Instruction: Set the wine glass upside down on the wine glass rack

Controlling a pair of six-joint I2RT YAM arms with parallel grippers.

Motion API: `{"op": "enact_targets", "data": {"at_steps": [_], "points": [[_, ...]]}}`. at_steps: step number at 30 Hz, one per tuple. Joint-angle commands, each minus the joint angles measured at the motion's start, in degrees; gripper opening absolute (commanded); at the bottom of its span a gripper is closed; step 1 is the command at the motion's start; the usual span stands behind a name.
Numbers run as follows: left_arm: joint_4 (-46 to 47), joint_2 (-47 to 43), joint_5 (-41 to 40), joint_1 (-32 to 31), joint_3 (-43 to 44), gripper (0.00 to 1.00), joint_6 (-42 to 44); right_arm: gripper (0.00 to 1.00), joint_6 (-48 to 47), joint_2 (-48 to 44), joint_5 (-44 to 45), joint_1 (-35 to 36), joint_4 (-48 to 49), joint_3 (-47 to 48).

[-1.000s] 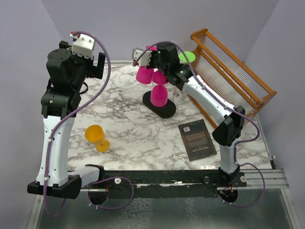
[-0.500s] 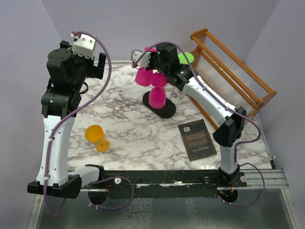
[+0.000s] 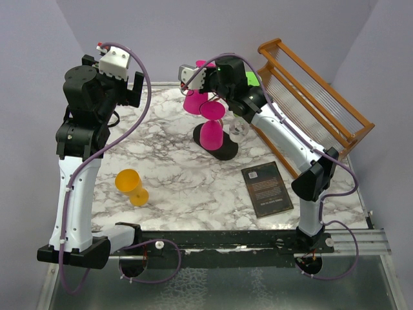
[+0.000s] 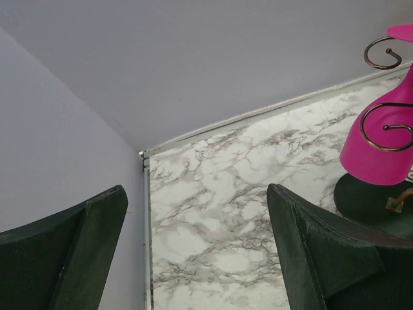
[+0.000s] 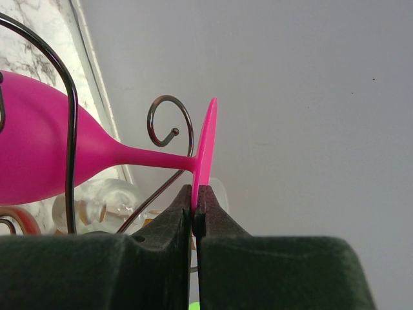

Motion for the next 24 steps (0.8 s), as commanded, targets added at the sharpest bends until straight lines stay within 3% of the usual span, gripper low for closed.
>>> {"op": "enact_targets", "data": {"at_steps": [1, 24], "points": [[0.4, -0.2, 1.1, 0.3, 0.8, 0.92, 0.3, 0.01, -3.7, -1.8, 1.5, 0.3, 0.3, 0.9], [0.3, -0.3, 1.6, 0.3, 1.2, 0.92, 0.6, 0.01, -9.2, 7.0, 9.4, 0.0, 3.5, 8.6]]}}
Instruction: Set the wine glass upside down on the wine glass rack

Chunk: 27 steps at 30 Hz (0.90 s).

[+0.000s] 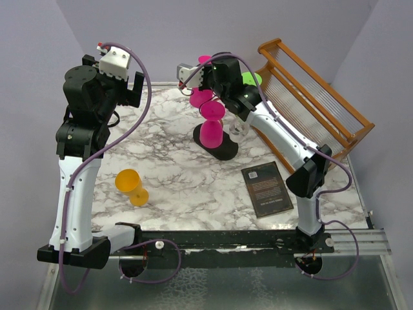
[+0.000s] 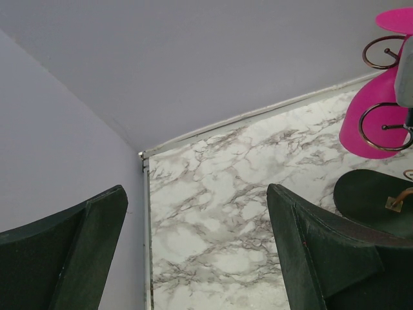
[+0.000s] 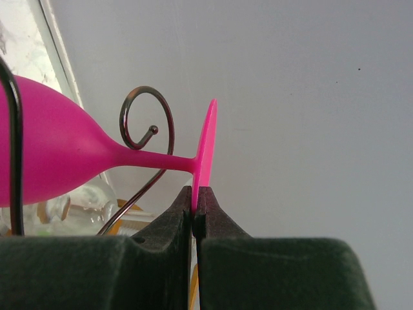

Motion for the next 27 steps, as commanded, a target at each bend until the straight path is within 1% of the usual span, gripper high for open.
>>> {"op": "enact_targets", "data": {"at_steps": [1, 9, 17, 22, 27], "points": [[0.3, -0.3, 1.2, 0.3, 1.2, 0.92, 0.5, 0.01, -2.9, 3.1, 2.7, 0.0, 2.2, 5.1], [0.3, -0.4, 1.4, 0.3, 1.3, 0.92, 0.4, 0.01, -3.9, 4.6, 2.5, -0.1, 3.9, 5.8], [0.2, -0.3, 1.2, 0.3, 1.8, 0.92, 0.6, 0.01, -5.0, 7.4, 2.1, 0.0, 5.6, 8.6], [0.2, -0.1, 1.1, 0.3, 1.6, 0.92, 1.0, 0.01, -5.2, 8.3, 1.4, 0.0, 6.8, 8.6], [0.2, 0.2, 1.1, 0.3, 1.7, 0.92, 1.1, 0.01, -4.5, 7.2, -0.4, 0.1, 6.5, 7.4]]}}
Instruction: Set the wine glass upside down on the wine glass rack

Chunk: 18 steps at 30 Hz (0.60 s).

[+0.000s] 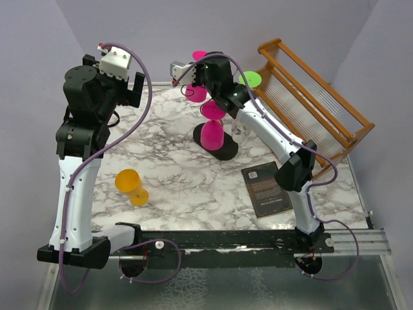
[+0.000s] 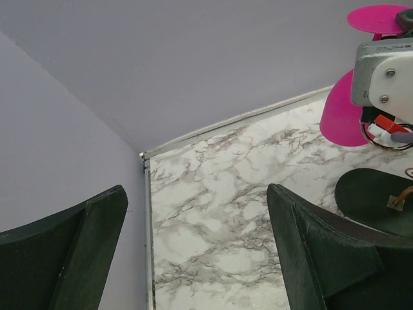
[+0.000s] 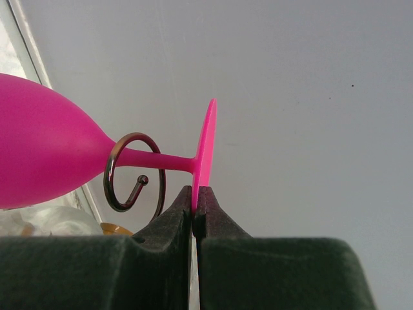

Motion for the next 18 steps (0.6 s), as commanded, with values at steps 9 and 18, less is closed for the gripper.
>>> {"op": "enact_targets", "data": {"at_steps": [9, 18], "points": [[0.4, 0.3, 1.1, 0.3, 1.6, 0.92, 0.6, 0.02, 0.4, -4.0, -4.4, 0.9, -1.5, -2.2], [0.6, 0.1, 0.9, 0.3, 0.9, 0.92, 0.7, 0.04, 1.1, -5.6, -4.8, 1.7, -2.4, -3.6]]}}
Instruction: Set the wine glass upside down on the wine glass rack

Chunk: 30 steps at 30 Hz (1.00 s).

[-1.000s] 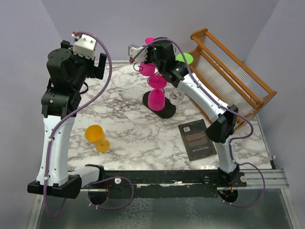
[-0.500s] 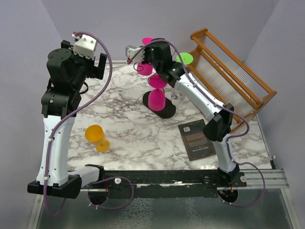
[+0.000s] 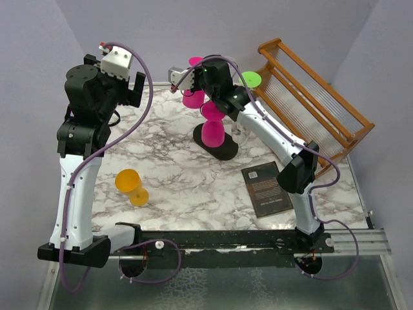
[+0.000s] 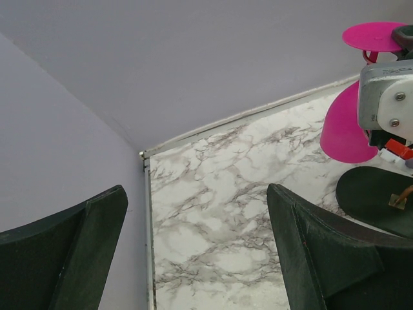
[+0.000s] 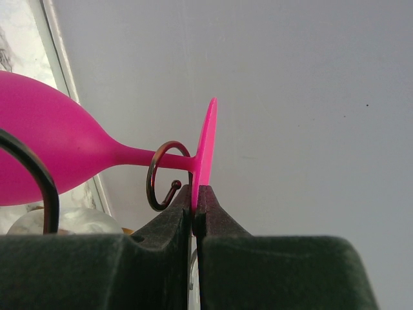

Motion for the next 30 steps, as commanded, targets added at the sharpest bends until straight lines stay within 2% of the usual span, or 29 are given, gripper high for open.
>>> {"op": "enact_targets", "data": {"at_steps": [1, 16, 30], "points": [[0.7, -0.4, 0.9, 0.3, 0.8, 0.92, 0.4, 0.04, 0.1, -3.7, -1.6, 0.8, -1.2, -0.5], [0.9, -0.6, 0.4, 0.3, 0.3, 0.92, 1.1, 0.11, 1.6, -5.5, -1.0, 1.9, -1.9, -3.1], [2.2, -1.0, -0.7, 0.3, -1.8, 0.93, 1.9, 0.21, 3.7, -7.3, -1.7, 2.3, -3.2, -4.9]]}}
